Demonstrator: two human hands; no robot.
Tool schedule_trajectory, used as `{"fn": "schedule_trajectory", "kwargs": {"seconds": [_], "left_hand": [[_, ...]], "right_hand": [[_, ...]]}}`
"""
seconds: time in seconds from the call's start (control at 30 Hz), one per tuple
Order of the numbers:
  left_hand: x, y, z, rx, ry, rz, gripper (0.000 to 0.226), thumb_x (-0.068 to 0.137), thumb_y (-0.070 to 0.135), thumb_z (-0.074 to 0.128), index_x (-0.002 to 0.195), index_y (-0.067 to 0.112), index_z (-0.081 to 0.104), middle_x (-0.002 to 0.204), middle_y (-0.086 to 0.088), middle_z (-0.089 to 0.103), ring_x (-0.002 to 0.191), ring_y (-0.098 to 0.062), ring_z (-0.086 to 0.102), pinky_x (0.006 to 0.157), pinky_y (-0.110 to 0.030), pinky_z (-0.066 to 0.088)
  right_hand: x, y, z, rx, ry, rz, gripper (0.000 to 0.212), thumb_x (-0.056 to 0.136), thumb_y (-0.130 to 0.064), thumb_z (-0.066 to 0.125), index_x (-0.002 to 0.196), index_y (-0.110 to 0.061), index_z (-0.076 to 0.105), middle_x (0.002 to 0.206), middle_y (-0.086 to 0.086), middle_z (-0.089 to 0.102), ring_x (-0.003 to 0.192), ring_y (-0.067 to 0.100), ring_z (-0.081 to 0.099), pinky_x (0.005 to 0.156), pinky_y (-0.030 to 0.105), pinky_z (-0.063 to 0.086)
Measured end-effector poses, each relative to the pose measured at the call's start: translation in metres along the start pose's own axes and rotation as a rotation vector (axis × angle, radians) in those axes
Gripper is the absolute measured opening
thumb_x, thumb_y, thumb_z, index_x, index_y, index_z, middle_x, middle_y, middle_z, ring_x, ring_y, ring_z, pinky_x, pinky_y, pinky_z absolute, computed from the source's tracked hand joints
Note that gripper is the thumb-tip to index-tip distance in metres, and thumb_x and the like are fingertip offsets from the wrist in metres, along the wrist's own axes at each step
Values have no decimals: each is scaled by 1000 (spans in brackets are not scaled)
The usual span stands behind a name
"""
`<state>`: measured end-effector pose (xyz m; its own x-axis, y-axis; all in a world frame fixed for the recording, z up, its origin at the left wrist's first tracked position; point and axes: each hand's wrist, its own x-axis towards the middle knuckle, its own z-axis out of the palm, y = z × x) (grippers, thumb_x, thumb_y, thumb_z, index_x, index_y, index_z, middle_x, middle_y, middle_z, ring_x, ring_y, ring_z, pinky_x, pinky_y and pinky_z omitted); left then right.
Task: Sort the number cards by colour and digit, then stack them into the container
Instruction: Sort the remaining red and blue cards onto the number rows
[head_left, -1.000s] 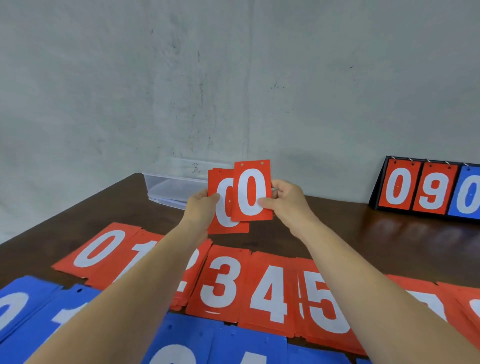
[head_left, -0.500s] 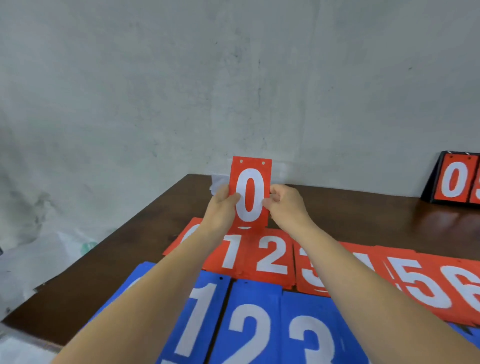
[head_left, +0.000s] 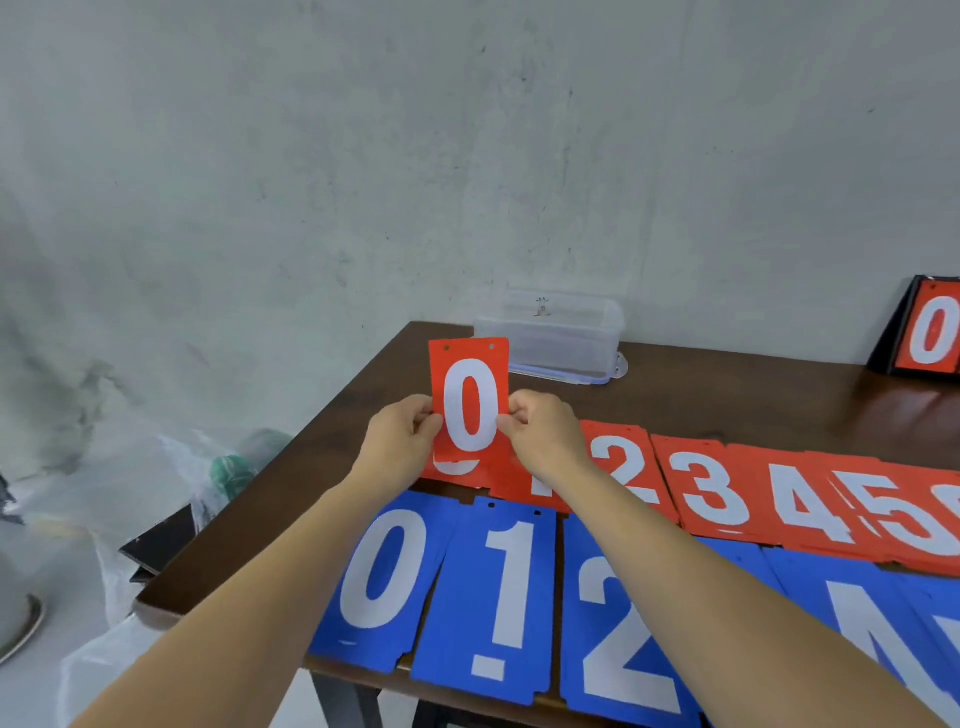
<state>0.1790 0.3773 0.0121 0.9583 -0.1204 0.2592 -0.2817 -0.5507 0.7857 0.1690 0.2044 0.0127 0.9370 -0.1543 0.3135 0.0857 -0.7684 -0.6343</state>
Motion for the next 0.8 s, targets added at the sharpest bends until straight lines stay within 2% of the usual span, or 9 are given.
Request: {"fn": "schedule_trajectory", "kwargs": {"seconds": [0.13, 0.2, 0.27, 0.37, 0.5, 0.6, 0.7, 0.8], "left_hand": [[3, 2, -5, -30, 70, 36, 22, 98, 19, 53, 113, 11, 67, 102, 0, 70, 92, -13, 65, 75, -19, 50], [8, 8, -12, -99, 90, 58, 22, 97, 20, 55, 113, 10, 68, 103, 0, 71, 92, -13, 66, 78, -24, 54], [15, 9, -20, -159, 87, 23, 25, 95, 19, 59, 117, 8, 68, 107, -3, 71, 95, -17, 68, 85, -34, 57], [22, -3, -25, -92, 5, -63, 28, 92, 17, 63, 118, 8, 68, 108, -6, 72, 96, -18, 68, 88, -38, 57], [23, -20, -17, 50, -86, -117, 27, 92, 20, 65, 117, 10, 69, 99, -3, 73, 87, -15, 68, 83, -31, 57], [26, -23, -11, 137, -105, -86, 27, 93, 22, 63, 118, 12, 68, 104, -4, 72, 91, -12, 65, 84, -26, 53], [29, -25, -6, 225, -118, -80, 30, 93, 24, 62, 121, 13, 66, 107, -2, 71, 93, -12, 64, 82, -25, 52], [31, -29, -3, 279, -127, -102, 33, 93, 25, 63, 124, 13, 64, 109, -3, 70, 96, -14, 64, 84, -25, 51]], "right_hand": [[2, -12, -5, -28, 49, -4, 21, 91, -21, 60, 74, -8, 60, 67, 5, 60, 57, 16, 50, 57, 31, 44], [8, -19, -9, 73, 64, 24, 22, 88, -15, 62, 68, -6, 58, 63, 11, 58, 55, 17, 50, 60, 35, 49], [12, -24, -10, 193, 27, 88, 13, 84, -10, 65, 77, 1, 66, 70, 17, 66, 56, 18, 57, 68, 42, 58], [7, -26, -7, 246, -98, 231, 15, 82, -7, 72, 96, -1, 70, 79, 13, 72, 55, 13, 63, 68, 31, 59], [4, -25, -1, 211, -148, 338, 24, 82, -6, 74, 105, -5, 67, 82, 11, 71, 63, 14, 65, 72, 31, 59], [8, -21, 4, 137, -152, 327, 28, 81, -8, 75, 108, -4, 67, 83, 7, 71, 65, 12, 68, 73, 31, 59], [10, -19, 8, 45, -162, 281, 26, 80, -12, 76, 103, -1, 70, 89, 7, 72, 67, 14, 70, 73, 31, 59], [8, -19, 8, -88, -163, 221, 30, 83, -17, 75, 108, -1, 69, 105, 10, 70, 90, 21, 69, 84, 32, 56]]}}
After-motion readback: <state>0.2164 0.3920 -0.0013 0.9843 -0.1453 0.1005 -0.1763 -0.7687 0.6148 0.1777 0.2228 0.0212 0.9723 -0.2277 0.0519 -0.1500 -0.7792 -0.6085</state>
